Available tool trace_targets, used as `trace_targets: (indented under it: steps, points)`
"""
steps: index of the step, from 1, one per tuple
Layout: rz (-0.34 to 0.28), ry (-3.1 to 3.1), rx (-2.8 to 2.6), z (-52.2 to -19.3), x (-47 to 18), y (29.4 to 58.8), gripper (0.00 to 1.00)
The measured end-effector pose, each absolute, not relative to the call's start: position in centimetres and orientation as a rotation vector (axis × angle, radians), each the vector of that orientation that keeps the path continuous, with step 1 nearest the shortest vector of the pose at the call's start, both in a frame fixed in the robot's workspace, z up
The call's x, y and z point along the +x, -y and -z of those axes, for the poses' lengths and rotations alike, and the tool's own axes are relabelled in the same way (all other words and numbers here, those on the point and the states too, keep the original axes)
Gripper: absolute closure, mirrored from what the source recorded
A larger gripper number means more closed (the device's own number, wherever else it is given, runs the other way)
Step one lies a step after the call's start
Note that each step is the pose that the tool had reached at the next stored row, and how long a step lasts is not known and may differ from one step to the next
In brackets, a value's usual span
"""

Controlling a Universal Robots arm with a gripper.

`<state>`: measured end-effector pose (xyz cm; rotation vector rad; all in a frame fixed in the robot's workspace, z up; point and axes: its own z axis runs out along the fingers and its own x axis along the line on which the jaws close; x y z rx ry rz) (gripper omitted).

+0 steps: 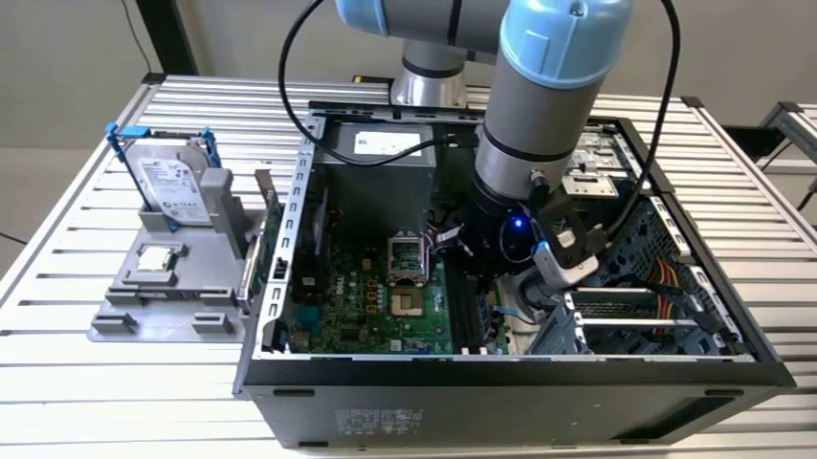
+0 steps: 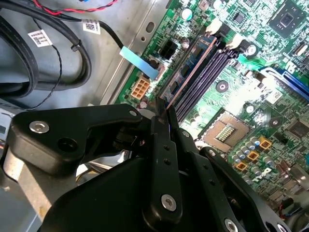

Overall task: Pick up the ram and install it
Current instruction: 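Insert the ram into the slot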

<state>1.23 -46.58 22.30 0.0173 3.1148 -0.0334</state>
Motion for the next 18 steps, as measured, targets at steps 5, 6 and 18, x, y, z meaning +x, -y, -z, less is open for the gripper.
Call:
trace_targets:
  steps: [5,6,18]
  points:
    - [0.035,-3.115,0.017,-22.21,1.15,46.58,1.0]
    - [0.035,-3.115,0.017,-22.15,1.15,46.57,1.0]
    - [0.038,-3.115,0.017,-21.86,1.14,46.3,1.0]
